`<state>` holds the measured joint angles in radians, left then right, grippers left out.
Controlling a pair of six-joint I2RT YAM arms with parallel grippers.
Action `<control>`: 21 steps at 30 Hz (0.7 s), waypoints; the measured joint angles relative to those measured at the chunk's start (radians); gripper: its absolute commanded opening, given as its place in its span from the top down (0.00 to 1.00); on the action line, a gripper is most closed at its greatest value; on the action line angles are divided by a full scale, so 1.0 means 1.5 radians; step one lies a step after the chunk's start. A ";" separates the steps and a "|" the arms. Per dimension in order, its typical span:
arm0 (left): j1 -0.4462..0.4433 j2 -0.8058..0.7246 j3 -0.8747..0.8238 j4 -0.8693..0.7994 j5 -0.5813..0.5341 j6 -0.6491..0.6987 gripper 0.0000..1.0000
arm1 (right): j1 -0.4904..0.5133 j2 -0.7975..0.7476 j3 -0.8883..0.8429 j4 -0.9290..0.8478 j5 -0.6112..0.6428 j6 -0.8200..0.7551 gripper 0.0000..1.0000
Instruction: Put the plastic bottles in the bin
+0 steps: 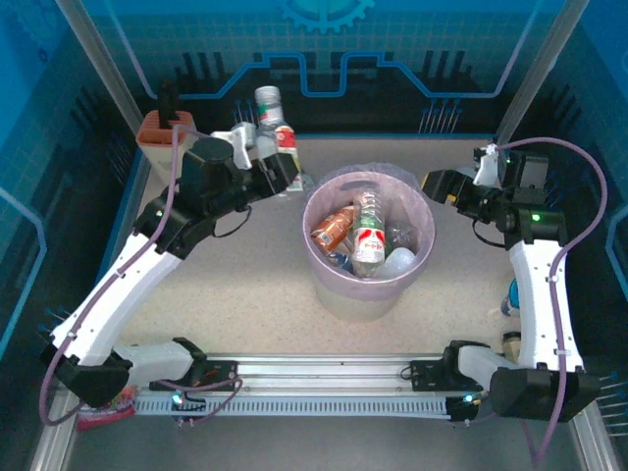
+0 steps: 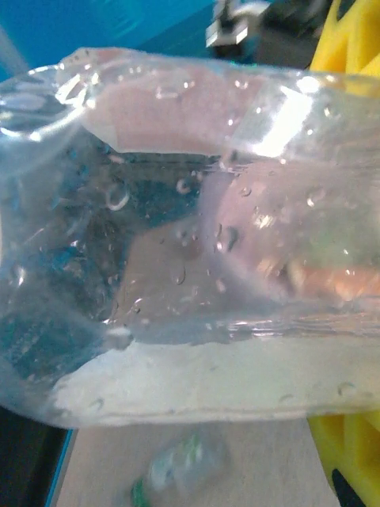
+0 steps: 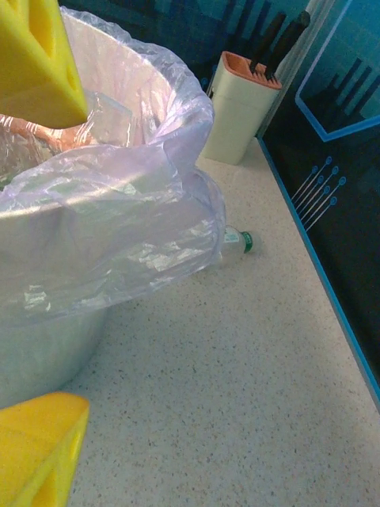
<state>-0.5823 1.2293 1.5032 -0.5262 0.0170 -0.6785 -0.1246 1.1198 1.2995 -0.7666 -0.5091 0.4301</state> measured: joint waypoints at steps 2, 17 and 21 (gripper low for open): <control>-0.040 0.022 0.028 -0.016 0.029 0.016 0.56 | 0.006 0.000 0.000 0.001 0.001 0.002 0.13; -0.166 0.108 0.071 -0.141 0.075 0.067 0.35 | 0.018 0.000 0.000 0.001 0.008 0.005 0.13; -0.173 0.108 0.086 -0.142 0.071 0.091 0.22 | 0.018 0.000 0.000 0.001 0.008 0.005 0.13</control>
<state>-0.8413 1.3907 1.6318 -0.7395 0.1238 -0.5419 -0.0982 1.1194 1.2999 -0.7658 -0.4965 0.4370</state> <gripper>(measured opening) 0.738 0.875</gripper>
